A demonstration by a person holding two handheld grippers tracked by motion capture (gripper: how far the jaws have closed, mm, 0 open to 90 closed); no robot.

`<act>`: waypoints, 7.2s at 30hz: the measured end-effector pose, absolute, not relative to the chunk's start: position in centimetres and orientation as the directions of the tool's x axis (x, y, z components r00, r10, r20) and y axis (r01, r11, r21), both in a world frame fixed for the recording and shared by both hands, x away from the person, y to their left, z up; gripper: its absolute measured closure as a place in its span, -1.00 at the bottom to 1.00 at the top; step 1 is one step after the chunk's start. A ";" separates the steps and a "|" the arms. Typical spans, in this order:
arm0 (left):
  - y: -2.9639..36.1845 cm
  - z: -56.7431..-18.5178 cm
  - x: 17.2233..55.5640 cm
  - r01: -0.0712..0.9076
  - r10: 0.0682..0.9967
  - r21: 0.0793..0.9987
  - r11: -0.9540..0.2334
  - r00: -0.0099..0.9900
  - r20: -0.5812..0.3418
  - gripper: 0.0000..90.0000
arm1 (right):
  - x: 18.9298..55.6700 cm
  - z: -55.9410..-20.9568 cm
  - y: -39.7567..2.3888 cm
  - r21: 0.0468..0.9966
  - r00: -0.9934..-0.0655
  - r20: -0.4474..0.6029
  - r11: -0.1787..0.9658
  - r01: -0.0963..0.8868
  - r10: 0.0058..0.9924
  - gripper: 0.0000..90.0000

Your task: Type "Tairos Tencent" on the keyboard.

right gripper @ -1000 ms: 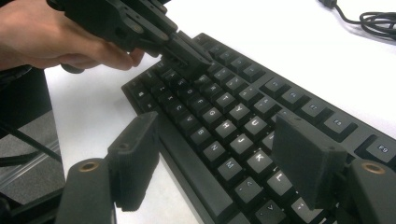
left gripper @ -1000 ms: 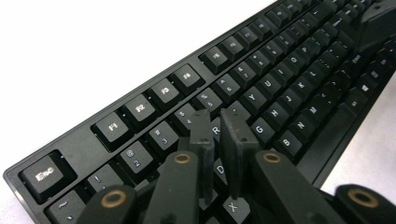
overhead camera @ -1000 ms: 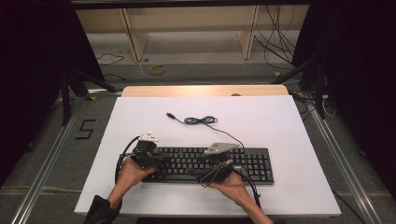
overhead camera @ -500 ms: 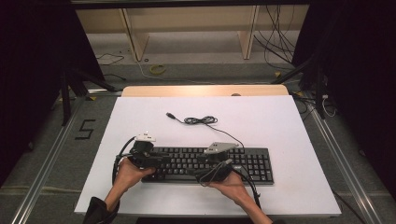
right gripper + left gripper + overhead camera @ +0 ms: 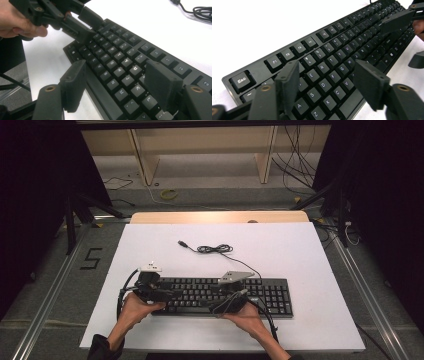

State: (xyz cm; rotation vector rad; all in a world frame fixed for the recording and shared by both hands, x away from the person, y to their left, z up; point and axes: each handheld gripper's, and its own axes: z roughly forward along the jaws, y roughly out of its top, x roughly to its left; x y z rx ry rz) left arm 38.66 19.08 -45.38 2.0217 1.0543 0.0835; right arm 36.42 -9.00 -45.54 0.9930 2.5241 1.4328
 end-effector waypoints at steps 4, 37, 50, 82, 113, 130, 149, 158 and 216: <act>19.4 -45.2 38.2 0.643 0.699 0.717 -0.269 0.643 -0.314 -0.26 | 36.6 -45.5 -8.7 0.793 -0.791 0.238 0.357 0.493 0.564 -0.13; 20.4 -45.2 35.9 0.590 0.689 0.783 -0.194 0.651 -0.320 -0.31 | 37.7 -46.7 -6.7 0.739 -0.810 0.205 0.455 0.496 0.550 0.89; 20.6 -45.6 35.4 0.579 0.679 0.794 -0.185 0.660 -0.323 -0.36 | 37.6 -47.5 -6.1 0.707 -0.817 0.180 0.506 0.495 0.547 1.00; 20.9 -45.7 35.3 0.580 0.683 0.793 -0.185 0.656 -0.321 -0.37 | 37.4 -47.9 -6.0 0.706 -0.806 0.200 0.489 0.513 0.557 0.97; 20.9 -45.6 35.5 0.580 0.686 0.791 -0.198 0.658 -0.310 -0.36 | 37.4 -46.5 -6.9 0.745 -0.804 0.221 0.436 0.505 0.552 0.68; 20.7 -45.6 36.1 0.600 0.691 0.767 -0.227 0.654 -0.307 -0.25 | 37.4 -45.9 -7.6 0.763 -0.801 0.245 0.402 0.507 0.546 0.34; 19.6 -45.4 36.8 0.613 0.651 0.724 -0.317 0.695 -0.304 0.39 | 37.4 -45.4 -8.2 0.780 -0.787 0.258 0.361 0.512 0.560 0.03; 18.5 -45.5 37.1 0.605 0.633 0.699 -0.382 0.722 -0.279 0.68 | 37.3 -45.2 -8.6 0.787 -0.780 0.257 0.345 0.511 0.570 -0.05; 17.1 -45.8 37.8 0.614 0.626 0.667 -0.422 0.729 -0.276 0.65 | 36.3 -45.2 -10.5 0.797 -0.771 0.268 0.316 0.514 0.578 -0.13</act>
